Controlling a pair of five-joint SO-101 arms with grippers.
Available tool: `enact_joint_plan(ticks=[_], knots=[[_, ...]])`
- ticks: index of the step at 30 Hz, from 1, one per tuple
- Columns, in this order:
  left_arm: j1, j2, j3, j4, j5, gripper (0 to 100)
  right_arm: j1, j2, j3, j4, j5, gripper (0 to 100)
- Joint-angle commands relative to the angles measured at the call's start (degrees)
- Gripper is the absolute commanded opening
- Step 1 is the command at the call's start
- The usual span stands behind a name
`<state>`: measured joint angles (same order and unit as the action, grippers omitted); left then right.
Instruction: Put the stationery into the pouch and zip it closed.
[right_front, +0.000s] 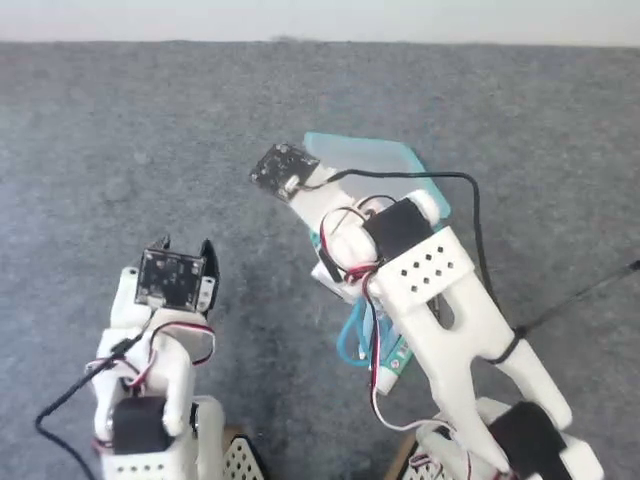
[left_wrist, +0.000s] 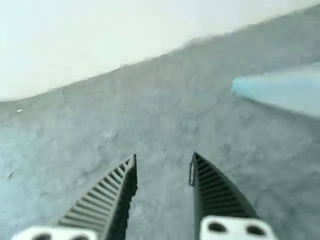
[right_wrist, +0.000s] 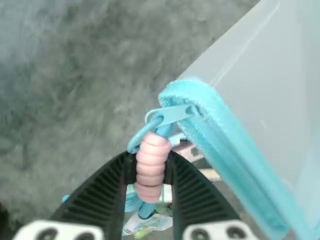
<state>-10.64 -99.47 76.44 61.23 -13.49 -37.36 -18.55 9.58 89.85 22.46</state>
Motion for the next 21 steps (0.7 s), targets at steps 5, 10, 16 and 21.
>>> enact_joint_plan(ticks=[5, 10, 16, 21], knots=[[9.76, 32.18, -25.98, 0.35, 11.6, 21, 5.58, 4.88, -13.98, 9.89, 2.29, 0.6], [12.57, 36.48, -25.63, -0.79, 14.77, 23, 9.63, 6.9, -17.49, 12.79, -4.75, 0.7], [13.01, 31.03, -17.45, -7.03, 14.68, 23, 8.48, -22.64, 4.66, -4.44, -2.55, 0.6], [16.0, 23.47, -16.31, -4.4, 14.68, 26, 5.41, -27.12, 24.26, -17.63, -2.55, 0.6]])
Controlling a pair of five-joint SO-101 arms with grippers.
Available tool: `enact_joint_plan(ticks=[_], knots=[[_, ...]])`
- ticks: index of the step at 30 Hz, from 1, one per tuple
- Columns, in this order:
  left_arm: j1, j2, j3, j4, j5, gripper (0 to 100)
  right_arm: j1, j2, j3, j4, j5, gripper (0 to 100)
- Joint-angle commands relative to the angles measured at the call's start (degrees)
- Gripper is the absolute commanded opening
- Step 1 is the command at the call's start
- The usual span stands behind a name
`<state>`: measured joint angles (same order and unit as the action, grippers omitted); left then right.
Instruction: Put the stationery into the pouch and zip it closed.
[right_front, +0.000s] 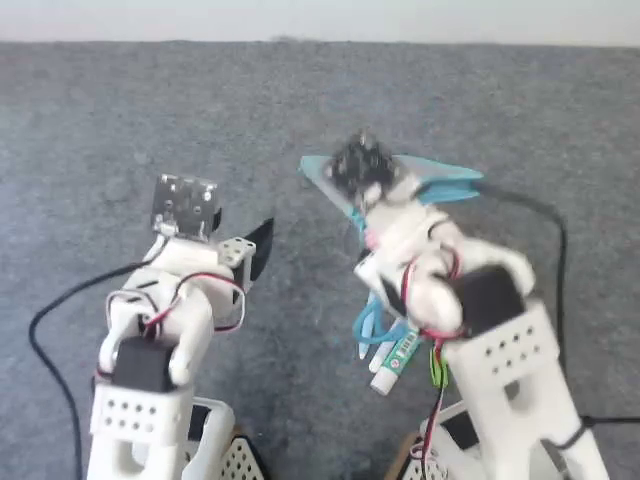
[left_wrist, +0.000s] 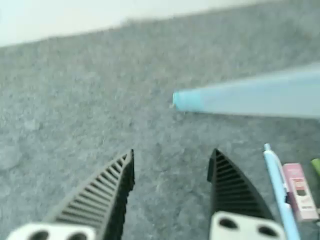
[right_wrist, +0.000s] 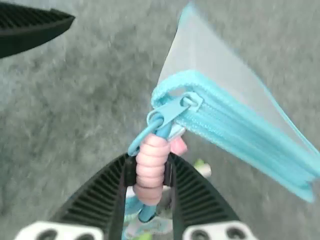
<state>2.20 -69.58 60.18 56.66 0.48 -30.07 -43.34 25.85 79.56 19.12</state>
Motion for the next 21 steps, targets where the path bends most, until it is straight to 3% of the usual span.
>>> enact_joint_plan(ticks=[1, 9, 21], knots=[[4.4, -7.82, 0.04, 0.97, 0.7, 27, -2.86, -1.71, 9.23, -8.31, 0.79, 0.6], [10.02, -11.96, 6.46, -2.37, -0.35, 29, -9.54, 1.19, 9.49, -8.22, 1.14, 0.6], [11.16, -11.78, 10.59, -7.12, -0.79, 29, -9.63, 0.66, 9.49, -5.23, 0.35, 0.6]])
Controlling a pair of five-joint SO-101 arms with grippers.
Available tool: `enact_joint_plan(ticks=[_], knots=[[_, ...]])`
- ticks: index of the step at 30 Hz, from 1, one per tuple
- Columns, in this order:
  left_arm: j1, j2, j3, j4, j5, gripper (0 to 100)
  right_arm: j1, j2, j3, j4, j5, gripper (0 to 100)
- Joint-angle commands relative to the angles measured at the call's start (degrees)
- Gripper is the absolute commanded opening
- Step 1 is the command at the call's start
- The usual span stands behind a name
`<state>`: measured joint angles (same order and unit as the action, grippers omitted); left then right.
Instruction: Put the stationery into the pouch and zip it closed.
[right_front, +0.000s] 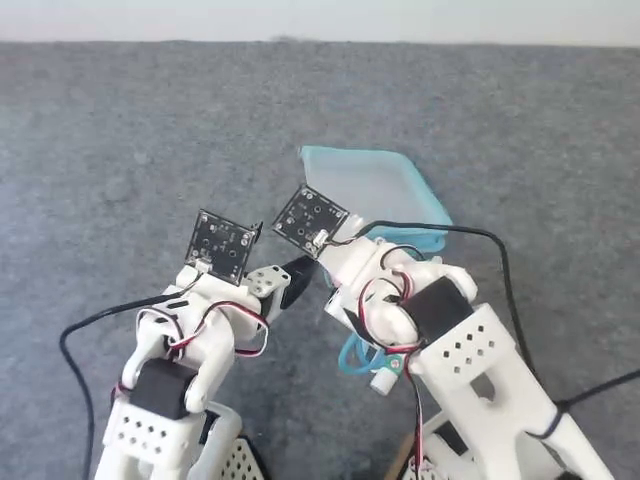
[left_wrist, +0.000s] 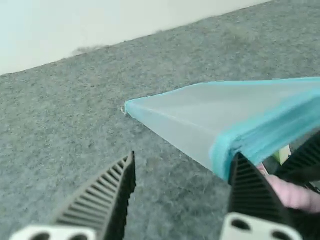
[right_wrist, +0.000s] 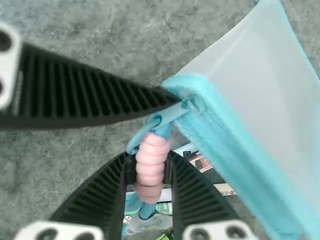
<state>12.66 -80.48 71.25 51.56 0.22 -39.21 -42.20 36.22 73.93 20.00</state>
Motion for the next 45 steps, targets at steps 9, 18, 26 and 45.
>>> enact_joint_plan(ticks=[9, 18, 26, 45], knots=[[0.7, -0.88, 2.86, -6.07, -0.62, 29, -0.57, -0.57, -0.97, 1.8, -0.53, 0.6], [0.7, -0.88, 4.35, -8.18, -0.62, 26, -1.98, -6.11, -0.53, 5.32, -0.26, 0.6], [2.81, -0.97, 8.57, -13.54, -0.7, 16, -3.3, -6.29, 0.79, 5.58, -0.09, 0.6], [-4.92, -0.97, 10.77, -13.71, -3.16, 6, 24.92, -6.2, 0.26, 6.99, 10.02, 0.6]])
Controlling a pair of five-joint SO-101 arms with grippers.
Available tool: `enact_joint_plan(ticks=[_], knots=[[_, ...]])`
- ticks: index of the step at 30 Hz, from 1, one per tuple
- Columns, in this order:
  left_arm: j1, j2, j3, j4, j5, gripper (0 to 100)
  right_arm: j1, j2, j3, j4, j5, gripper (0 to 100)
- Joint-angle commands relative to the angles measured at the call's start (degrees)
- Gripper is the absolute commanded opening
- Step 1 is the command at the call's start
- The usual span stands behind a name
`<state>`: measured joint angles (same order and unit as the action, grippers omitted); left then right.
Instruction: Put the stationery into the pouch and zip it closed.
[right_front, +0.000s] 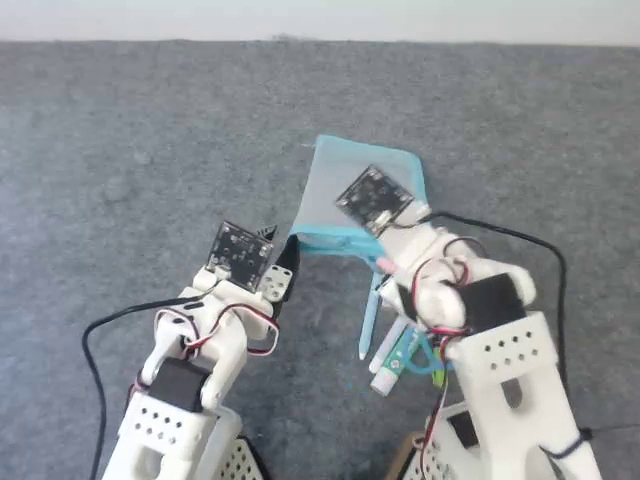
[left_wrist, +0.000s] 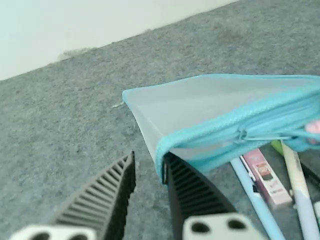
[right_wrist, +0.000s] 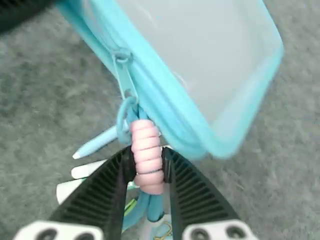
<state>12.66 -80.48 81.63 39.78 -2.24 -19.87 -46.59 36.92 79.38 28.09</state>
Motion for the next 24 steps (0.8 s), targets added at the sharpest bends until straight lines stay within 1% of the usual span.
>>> enact_joint_plan(ticks=[1, 7, 13, 15, 18, 20, 24], knots=[[-5.1, -0.97, 0.57, -1.93, -0.7, 6, 6.64, -1.8, -0.44, 1.54, 2.02, 0.6], [-5.19, -0.97, 0.66, -1.93, -0.62, 6, 11.65, -1.8, -0.44, 1.54, 1.93, 0.6], [-5.1, -0.97, 0.66, -1.93, -0.62, 7, 11.74, -1.8, -0.44, 1.54, 1.67, 0.6], [-5.01, -1.23, 0.66, -1.85, -0.62, 7, 9.98, -1.8, -0.44, 1.54, 1.58, 0.6], [-4.31, -1.05, 0.66, -1.67, -0.62, 14, 5.76, -1.8, -2.81, 1.63, -0.18, 0.6], [-2.73, -1.05, 0.48, -1.67, -0.62, 18, 2.59, -1.54, -9.85, 4.44, -1.49, 0.6], [1.23, -1.41, 0.13, -1.67, -0.62, 19, -2.77, 4.35, -28.92, 16.13, -3.08, 0.6]])
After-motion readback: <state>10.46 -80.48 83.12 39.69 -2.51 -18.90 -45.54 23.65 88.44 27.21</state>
